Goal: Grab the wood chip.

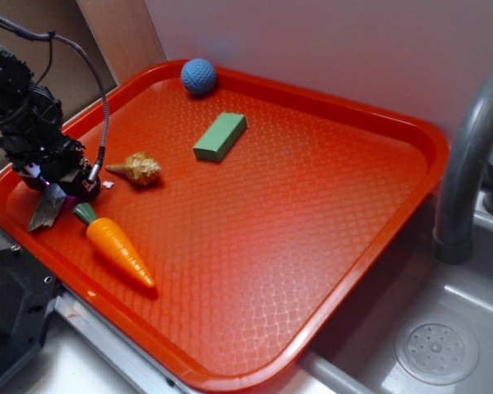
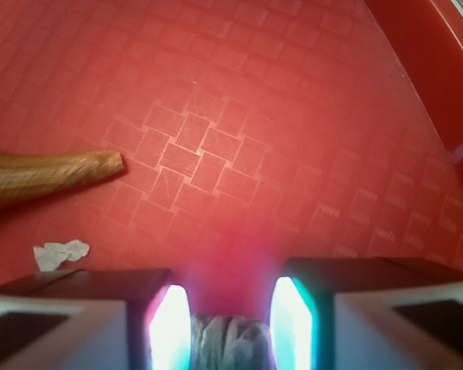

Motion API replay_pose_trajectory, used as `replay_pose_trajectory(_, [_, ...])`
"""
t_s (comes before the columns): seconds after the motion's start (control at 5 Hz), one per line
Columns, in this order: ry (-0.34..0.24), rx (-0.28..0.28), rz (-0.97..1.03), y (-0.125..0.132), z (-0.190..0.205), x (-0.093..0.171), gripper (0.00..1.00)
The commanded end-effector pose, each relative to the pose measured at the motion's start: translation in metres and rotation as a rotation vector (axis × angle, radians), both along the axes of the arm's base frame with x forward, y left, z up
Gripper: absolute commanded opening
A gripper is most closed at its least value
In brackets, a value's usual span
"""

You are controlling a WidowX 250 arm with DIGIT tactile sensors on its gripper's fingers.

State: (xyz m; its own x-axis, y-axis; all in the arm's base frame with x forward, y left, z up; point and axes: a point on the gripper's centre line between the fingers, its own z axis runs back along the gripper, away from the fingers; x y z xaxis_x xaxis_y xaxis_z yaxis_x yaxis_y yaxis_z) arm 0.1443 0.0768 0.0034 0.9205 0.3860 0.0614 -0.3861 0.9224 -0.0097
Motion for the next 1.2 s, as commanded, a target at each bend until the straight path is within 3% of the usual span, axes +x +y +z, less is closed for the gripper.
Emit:
replay_pose_trajectory(0.0, [0.052,-0.008,-0.168,-0.02,0.029,-0.012,0.0])
replay_pose_trajectory(0.2, [-0.017,-0.02,-0.193,-0.023,0.06,-0.008,0.0])
replay_pose_trajectory(0.6, [-0.059,-0.007,-0.224,-0.024,0.09,0.003,0.0])
replay_pose_trajectory(1.0, [-0.138,0.043,-0.36,-0.065,0.162,0.024,0.0])
